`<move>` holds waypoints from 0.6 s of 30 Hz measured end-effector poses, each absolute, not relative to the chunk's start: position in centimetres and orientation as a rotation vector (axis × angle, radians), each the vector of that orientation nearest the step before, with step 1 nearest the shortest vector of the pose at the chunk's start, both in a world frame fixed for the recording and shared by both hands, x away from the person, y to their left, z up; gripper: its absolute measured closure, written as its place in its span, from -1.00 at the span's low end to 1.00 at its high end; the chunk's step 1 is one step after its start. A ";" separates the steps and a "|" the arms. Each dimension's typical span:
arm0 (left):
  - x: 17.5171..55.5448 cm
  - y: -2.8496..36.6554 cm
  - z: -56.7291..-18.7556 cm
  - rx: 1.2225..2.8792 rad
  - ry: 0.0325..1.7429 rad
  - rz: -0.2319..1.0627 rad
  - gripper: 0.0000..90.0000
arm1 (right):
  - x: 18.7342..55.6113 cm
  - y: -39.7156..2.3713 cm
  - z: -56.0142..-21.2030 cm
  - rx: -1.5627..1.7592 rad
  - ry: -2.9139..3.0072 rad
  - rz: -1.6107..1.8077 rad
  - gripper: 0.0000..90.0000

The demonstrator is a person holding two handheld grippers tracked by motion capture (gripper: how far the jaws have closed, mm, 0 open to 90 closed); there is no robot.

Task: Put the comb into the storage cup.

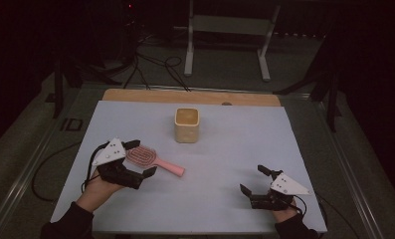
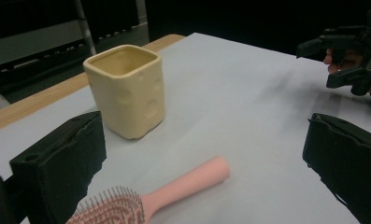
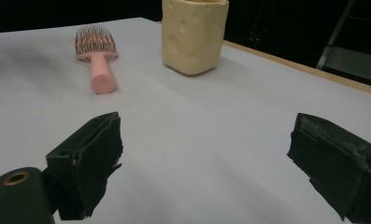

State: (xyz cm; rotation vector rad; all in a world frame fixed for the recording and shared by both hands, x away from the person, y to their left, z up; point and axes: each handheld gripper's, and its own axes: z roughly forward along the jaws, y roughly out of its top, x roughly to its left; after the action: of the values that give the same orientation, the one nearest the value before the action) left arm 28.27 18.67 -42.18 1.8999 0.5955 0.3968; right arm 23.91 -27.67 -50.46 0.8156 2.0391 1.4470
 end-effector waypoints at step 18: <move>30.4 15.4 -43.5 1.963 0.582 0.337 -0.95 | 24.0 -27.6 -50.5 0.818 2.039 1.456 -0.79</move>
State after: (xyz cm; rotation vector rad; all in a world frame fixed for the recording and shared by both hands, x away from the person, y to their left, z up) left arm 30.44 15.44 -43.47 1.9634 0.5821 0.3369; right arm 24.04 -27.62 -50.48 0.8180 2.0386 1.4564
